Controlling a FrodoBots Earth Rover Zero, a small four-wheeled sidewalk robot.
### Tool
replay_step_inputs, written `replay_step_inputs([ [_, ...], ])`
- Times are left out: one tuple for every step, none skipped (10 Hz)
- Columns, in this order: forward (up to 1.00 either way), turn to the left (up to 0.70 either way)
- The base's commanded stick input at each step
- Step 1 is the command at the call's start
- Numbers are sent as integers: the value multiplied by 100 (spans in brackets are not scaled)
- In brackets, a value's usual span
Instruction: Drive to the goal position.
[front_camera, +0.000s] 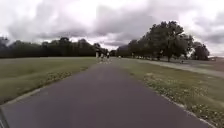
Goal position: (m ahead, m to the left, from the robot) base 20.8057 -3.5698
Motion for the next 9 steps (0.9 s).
replay_step_inputs([
  [70,0],
  [70,0],
  [70,0],
  [70,0],
  [70,0],
  [70,0],
  [70,0],
  [70,0],
  [70,0],
])
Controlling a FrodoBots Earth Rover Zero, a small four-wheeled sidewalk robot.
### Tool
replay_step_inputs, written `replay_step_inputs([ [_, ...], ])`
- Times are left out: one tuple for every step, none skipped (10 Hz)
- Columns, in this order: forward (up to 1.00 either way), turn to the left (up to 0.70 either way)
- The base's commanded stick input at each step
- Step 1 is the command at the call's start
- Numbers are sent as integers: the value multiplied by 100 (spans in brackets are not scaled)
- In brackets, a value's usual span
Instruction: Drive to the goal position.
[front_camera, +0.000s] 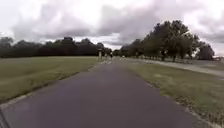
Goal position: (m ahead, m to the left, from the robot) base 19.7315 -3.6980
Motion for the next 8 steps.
replay_step_inputs([
  [70,0],
  [70,0],
  [70,0],
  [70,0],
  [70,0],
  [70,0],
  [70,0],
  [70,0],
])
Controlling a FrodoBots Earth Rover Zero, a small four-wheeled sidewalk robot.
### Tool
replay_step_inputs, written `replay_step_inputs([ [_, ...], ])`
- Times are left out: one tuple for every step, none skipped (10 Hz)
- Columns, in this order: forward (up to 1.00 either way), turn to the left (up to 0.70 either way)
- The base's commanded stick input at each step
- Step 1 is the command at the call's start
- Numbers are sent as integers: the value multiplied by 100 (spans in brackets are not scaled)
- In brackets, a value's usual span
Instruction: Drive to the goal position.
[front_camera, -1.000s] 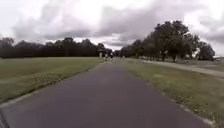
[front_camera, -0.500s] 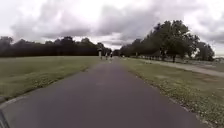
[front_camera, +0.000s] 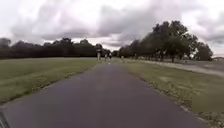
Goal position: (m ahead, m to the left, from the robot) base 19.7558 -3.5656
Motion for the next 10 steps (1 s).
replay_step_inputs([
  [70,0],
  [70,0],
  [70,0],
  [70,0],
  [70,0],
  [70,0],
  [70,0],
  [70,0],
  [70,0],
  [70,0],
])
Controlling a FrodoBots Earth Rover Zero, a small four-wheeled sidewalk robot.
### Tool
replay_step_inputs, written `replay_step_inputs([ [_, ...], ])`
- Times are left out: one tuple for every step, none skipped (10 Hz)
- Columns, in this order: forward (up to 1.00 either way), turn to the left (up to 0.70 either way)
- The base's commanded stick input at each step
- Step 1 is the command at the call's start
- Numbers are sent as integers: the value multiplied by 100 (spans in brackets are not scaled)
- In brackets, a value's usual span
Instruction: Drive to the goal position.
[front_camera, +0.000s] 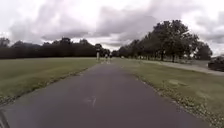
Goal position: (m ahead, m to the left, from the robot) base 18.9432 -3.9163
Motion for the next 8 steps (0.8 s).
replay_step_inputs([
  [70,0],
  [70,0],
  [70,0],
  [70,0],
  [70,0],
  [70,0],
  [70,0],
  [70,3],
])
